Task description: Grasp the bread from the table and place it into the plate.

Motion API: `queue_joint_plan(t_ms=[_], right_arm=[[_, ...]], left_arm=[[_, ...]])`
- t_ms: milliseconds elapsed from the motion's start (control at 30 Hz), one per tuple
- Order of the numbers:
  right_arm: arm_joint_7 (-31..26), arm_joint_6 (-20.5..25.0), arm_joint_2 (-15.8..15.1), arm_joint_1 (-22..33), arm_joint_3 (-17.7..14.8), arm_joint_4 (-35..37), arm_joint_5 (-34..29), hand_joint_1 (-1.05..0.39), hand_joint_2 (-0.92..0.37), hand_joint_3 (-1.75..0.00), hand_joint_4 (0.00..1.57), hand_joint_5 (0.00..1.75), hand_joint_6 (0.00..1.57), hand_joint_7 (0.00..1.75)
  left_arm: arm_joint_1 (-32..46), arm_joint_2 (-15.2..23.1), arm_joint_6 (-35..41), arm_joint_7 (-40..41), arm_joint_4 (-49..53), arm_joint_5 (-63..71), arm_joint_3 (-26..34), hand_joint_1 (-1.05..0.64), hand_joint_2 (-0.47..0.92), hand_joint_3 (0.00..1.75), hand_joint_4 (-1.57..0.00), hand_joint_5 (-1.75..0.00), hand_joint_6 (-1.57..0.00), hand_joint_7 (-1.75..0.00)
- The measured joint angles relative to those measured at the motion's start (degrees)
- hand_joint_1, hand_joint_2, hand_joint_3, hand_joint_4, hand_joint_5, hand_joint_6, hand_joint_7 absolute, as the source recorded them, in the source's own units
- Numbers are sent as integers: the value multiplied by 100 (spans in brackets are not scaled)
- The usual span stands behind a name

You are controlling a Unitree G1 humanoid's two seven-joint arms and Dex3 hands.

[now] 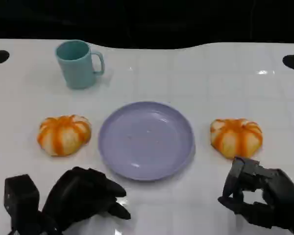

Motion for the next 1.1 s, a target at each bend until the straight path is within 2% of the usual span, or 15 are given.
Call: queue_joint_plan(t_ms=[767, 833, 933, 1033, 1100], right_arm=[[-13, -75, -2, -47, 0, 65, -23, -38, -92, -24, 80, 175, 60, 175], [-16, -76, -1, -47, 0, 65, -23, -42, -92, -28, 74, 175, 51, 173], [-47, -74, 11, -48, 0, 55, -23, -44, -92, -31, 65, 175, 44, 147], [-96, -71, 14, -81, 0, 11, -102, -44, -92, -29, 56, 170, 44, 119], [-148, -64, 13, -115, 0, -54, -190, -45, -92, -26, 51, 155, 41, 97]], left_arm=[[-2, 4, 12, -3, 50, -5, 28, -105, 76, 1, -157, -24, -157, -2], [-2, 4, 12, -3, 50, -4, 27, -105, 75, 0, -157, -24, -157, -2], [-2, 4, 12, -2, 50, -4, 25, -105, 76, 0, -157, -24, -157, -2], [-3, 4, 12, -2, 50, -4, 21, -105, 76, 0, -157, -24, -157, -2], [-3, 3, 12, -2, 50, -4, 18, -105, 75, 0, -157, -24, -157, -2]])
